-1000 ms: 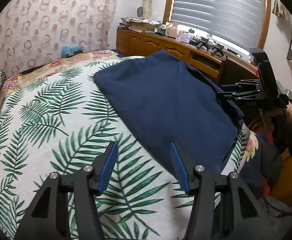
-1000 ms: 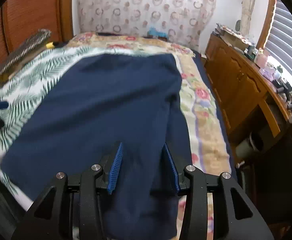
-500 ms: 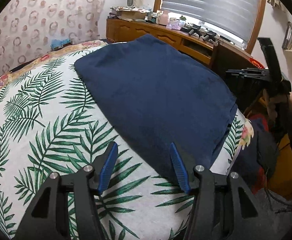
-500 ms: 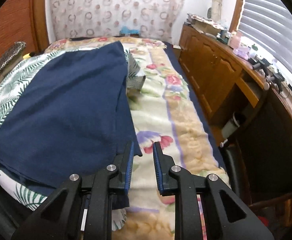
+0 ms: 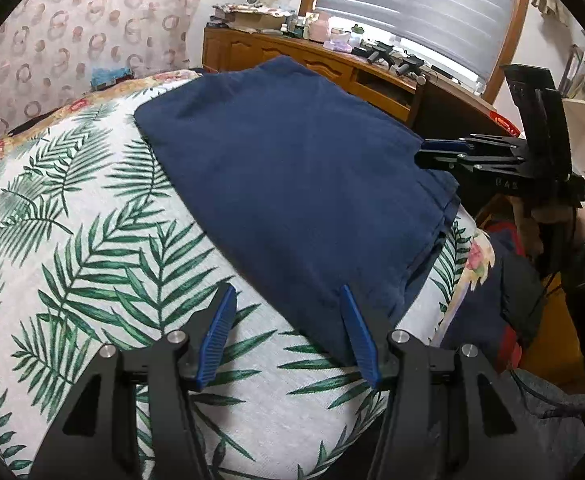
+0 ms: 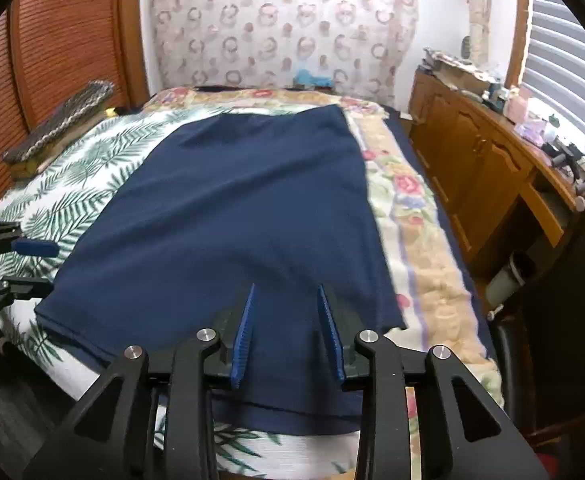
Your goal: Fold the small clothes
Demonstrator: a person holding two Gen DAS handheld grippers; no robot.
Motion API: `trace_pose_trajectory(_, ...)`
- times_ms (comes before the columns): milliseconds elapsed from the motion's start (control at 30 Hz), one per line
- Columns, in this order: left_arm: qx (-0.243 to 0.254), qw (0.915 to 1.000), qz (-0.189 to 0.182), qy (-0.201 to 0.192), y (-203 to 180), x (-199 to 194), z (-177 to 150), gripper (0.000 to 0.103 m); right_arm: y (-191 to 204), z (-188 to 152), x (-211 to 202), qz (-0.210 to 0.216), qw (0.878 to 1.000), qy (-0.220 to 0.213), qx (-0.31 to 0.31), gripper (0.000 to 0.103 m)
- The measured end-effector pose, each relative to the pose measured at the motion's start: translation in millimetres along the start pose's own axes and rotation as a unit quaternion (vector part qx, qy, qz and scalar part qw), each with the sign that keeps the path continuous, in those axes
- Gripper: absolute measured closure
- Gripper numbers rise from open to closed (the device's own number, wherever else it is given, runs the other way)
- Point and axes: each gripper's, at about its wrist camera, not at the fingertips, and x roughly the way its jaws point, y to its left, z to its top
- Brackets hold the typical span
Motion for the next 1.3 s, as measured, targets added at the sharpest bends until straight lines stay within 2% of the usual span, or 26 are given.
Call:
trace_pose_trajectory(167, 0.000, 0.9997, -0.022, 0.008, -2.9, 3.3, -1.5, 0.050, 12.1, -7.4, 5.9, 0.020, 1.000, 0.013, -0.007, 0.065)
trace_pose_trajectory(233, 0.004, 0.9994, -0.034, 0.010, -5.1, 4.1, -1.5, 0.050, 15.7, -10.2, 6.8, 0.029, 0.999, 0.016, -0.010, 0.058)
trace_pose_trajectory(300, 0.008, 0.9987, -0.049, 0.013, -8.3, 5.3, -1.0, 0.065, 19.4, -12.5, 6.0, 0.037, 0.999, 0.018, -0.015, 0.053)
trace_pose_trajectory(367, 0.013, 0.9982, -0.056, 0.018, -11.3, 6.2, 1.9, 0.092, 22.7, -14.3, 3.4, 0.043, 0.999, 0.015, -0.020, 0.049)
trace_pose_trajectory(433, 0.019, 0.9983, -0.054, 0.011, -12.5, 1.9, 7.4, 0.098, 25.2, -15.3, 0.7, 0.051, 0.998, 0.015, -0.025, 0.048)
trace_pose_trajectory(633, 0.026, 0.9971, -0.058, -0.043, -14.7, -26.3, 45.2, 0.099, 44.0, -18.2, -10.4, 0.088, 0.995, 0.009, -0.052, 0.042)
trace_pose_trajectory(833, 0.022, 0.9958, -0.055, -0.070, -7.0, -34.7, 76.9, 0.100, 57.2, -22.7, -14.4, 0.096, 0.992, 0.007, -0.082, 0.035)
trace_pose_trajectory(1067, 0.015, 0.9954, -0.047, -0.082, 3.3, -33.6, 86.6, 0.100, 44.6, -28.6, 7.3, 0.039, 0.994, 0.024, -0.099, 0.034)
trace_pose_trajectory(1200, 0.006, 0.9951, -0.047, -0.087, 11.5, -33.7, 87.5, 0.100, 30.8, -30.1, 11.6, 0.001, 0.995, 0.017, -0.096, 0.035)
trace_pose_trajectory(1267, 0.002, 0.9949, -0.046, -0.090, 14.0, -33.4, 90.5, 0.100, 16.2, -22.8, 13.2, -0.004, 0.997, 0.015, -0.080, 0.044)
trace_pose_trajectory(1300, 0.000, 0.9947, -0.046, -0.092, 17.1, -34.0, 91.8, 0.100, 14.0, -18.7, 13.7, -0.004, 0.997, 0.013, -0.078, 0.055)
